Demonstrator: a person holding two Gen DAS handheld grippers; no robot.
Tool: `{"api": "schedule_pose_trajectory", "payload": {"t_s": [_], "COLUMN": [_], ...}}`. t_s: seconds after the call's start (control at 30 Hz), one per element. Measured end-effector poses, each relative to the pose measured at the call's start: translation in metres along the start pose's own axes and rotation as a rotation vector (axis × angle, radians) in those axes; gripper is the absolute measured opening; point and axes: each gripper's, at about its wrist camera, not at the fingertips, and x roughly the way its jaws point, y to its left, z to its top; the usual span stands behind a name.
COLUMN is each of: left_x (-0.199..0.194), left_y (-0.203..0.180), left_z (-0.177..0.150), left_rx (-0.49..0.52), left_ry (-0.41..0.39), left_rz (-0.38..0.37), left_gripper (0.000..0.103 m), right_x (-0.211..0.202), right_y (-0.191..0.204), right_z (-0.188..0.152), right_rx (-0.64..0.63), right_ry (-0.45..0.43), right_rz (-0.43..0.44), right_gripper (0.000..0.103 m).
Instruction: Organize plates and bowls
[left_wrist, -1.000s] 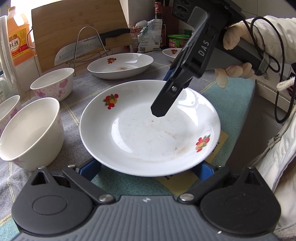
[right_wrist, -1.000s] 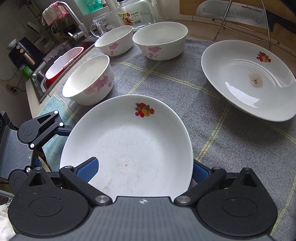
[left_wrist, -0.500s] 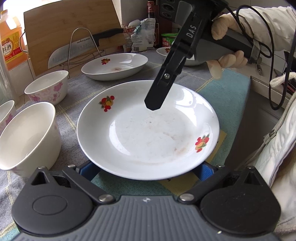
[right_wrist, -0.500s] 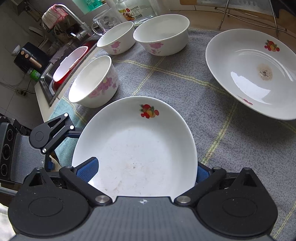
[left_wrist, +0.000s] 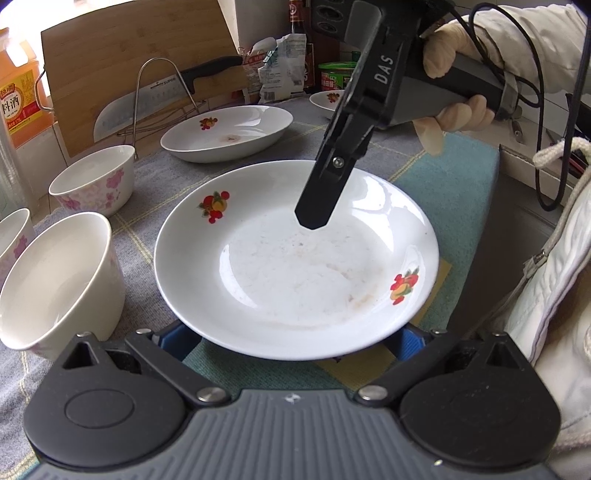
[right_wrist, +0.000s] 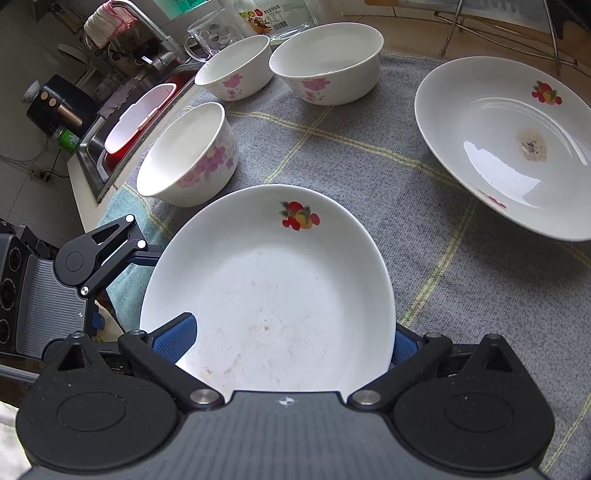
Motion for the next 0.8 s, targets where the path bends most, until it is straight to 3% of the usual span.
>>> {"api": "schedule_pose_trajectory", "payload": {"t_s": [0.33,0.8], "left_x": [-0.001,0.016], "left_y": [-0.004,-0.025], "left_z": [0.014,0.058], "left_rx": [0.006,0.047], "left_ry": [0.004,-0.018], "left_rz": [0.001,-0.017], "left_gripper": [0.102,0.102], "right_x": [-0.014,-0.062], "right_y": [-0.003,-0.031], "right_z": [-0.006,-0.022], "right_rx": [-0.007,0.005], "right_ry": [-0.009,-0.068], "right_rz": [-0.001,-0.006], "right_gripper": [0.103,0.103]}}
